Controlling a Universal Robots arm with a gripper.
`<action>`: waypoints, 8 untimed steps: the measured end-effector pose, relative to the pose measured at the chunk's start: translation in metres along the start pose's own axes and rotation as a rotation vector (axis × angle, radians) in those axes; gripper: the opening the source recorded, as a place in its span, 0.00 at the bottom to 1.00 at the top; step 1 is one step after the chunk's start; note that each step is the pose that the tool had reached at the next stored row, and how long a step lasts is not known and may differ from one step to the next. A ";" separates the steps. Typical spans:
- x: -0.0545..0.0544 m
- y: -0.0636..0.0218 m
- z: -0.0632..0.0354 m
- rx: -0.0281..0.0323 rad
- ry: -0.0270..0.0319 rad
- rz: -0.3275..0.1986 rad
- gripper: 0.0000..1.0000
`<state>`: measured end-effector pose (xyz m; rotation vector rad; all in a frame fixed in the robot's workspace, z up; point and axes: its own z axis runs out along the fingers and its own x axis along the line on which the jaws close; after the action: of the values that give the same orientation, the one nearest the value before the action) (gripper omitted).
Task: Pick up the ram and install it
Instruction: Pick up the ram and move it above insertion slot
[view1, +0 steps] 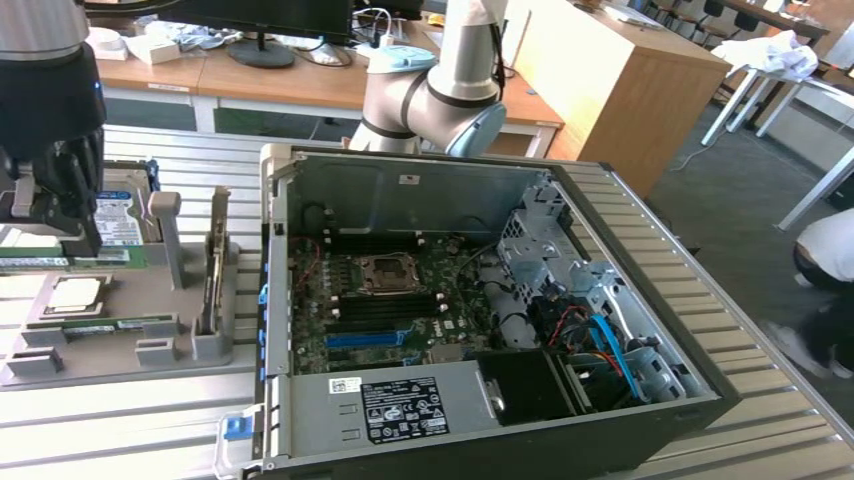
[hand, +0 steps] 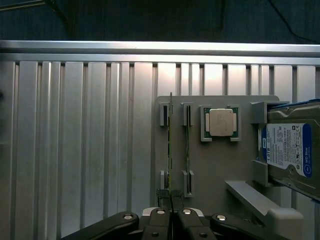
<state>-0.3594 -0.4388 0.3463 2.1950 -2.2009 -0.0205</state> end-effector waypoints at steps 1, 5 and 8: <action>0.000 0.0000 -0.0005 0.0000 0.0000 0.000 0.12; 0.000 0.0000 -0.0021 0.0000 0.0000 0.000 0.12; 0.000 -0.0001 -0.0031 0.0000 0.0000 0.000 0.12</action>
<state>-0.3592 -0.4388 0.3494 2.1950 -2.2009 -0.0205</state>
